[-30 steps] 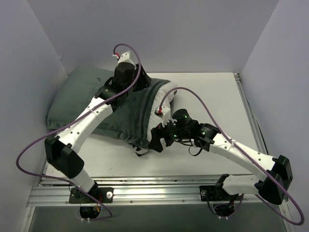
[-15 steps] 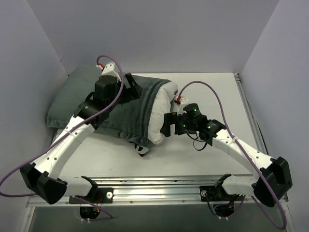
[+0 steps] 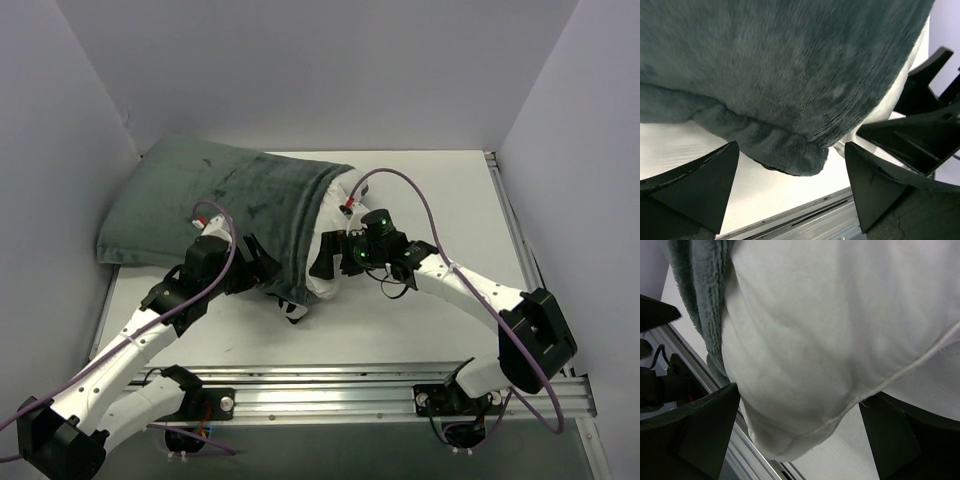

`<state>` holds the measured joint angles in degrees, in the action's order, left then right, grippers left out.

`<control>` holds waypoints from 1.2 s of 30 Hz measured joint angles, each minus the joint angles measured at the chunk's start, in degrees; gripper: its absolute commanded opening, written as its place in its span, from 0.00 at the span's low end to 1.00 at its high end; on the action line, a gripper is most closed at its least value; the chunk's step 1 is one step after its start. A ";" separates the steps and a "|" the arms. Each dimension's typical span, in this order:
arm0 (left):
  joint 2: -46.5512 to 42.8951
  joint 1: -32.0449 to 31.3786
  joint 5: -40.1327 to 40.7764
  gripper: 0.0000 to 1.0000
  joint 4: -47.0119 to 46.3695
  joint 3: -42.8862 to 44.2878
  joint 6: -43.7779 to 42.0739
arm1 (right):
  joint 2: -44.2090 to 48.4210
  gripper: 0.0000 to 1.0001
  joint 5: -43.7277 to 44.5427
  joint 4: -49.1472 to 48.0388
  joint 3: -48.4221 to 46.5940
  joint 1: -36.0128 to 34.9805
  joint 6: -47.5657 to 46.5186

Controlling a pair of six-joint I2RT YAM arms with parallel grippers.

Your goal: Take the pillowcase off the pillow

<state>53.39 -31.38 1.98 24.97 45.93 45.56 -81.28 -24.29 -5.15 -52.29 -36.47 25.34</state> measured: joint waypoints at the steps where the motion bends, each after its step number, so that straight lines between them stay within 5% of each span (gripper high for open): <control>1: -0.50 0.04 -0.81 0.94 -0.94 -1.70 0.90 | -0.52 0.97 -0.79 -0.76 0.00 0.00 0.17; 5: -0.68 0.04 -4.50 0.94 -6.05 -7.69 3.91 | -2.75 0.83 -3.56 -4.04 -0.02 0.00 0.39; 8: 0.59 0.04 -6.54 0.92 -9.38 -9.68 5.60 | -4.22 0.41 -4.57 -5.29 -0.02 0.02 0.00; 9: 1.03 0.04 -7.08 0.91 -10.38 -10.14 6.36 | -4.57 0.19 -4.70 -5.57 -0.02 0.02 -0.07; 12: 1.77 0.04 -8.48 0.86 -14.75 -12.39 8.74 | -5.40 0.00 -5.18 -7.04 -0.04 0.02 -0.02; 30: 1.55 -0.79 -9.60 0.81 -19.04 -18.53 15.10 | -6.60 0.00 -6.75 -7.54 -1.53 -0.04 -0.31; 36: 5.14 -1.18 -9.57 0.65 -21.79 -18.86 16.04 | -6.91 0.00 -7.04 -7.54 -1.84 -0.50 -0.28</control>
<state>58.52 -32.56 -7.60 3.18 27.07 61.60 -88.18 -31.33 -12.69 -54.13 -36.97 25.06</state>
